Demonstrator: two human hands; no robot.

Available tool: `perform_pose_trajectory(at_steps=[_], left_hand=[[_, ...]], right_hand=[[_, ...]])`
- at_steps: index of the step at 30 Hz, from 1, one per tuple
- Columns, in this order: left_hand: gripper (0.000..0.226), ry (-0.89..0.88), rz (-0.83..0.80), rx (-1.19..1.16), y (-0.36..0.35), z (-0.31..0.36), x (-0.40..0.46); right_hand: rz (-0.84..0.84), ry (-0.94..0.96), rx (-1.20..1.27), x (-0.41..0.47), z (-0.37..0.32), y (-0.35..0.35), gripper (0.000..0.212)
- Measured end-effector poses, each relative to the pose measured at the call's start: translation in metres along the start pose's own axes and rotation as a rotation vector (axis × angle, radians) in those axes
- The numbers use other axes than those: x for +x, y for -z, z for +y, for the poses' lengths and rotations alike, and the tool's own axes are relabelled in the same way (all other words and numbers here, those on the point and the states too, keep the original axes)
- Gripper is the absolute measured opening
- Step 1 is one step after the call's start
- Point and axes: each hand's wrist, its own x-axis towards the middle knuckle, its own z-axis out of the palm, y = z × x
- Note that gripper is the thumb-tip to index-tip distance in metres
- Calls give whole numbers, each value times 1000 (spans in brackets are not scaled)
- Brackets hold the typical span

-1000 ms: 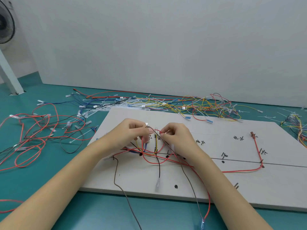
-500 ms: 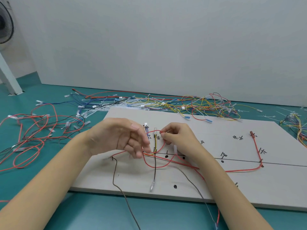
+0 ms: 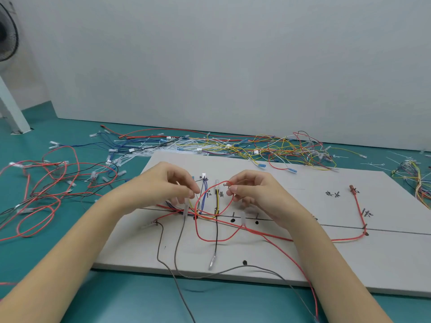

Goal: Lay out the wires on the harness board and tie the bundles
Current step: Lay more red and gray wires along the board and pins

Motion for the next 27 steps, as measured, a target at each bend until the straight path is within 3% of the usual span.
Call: perform_pose_trajectory(at_steps=[3, 9, 15, 23, 27], left_hand=[[18, 12, -28, 128, 4, -3, -1], [12, -58, -29, 131, -10, -3, 1], [11, -97, -18, 193, -29, -6, 7], [6, -76, -16, 99, -16, -11, 7], [8, -116, -36, 193, -35, -8, 9]], right_hand=[[-26, 1, 26, -2, -1, 4, 12], [-28, -3, 35, -4, -3, 5, 12], [67, -44, 18, -2, -1, -2, 11], [144, -38, -85, 0, 0, -6, 11], [160, -33, -88, 0, 0, -7, 12]])
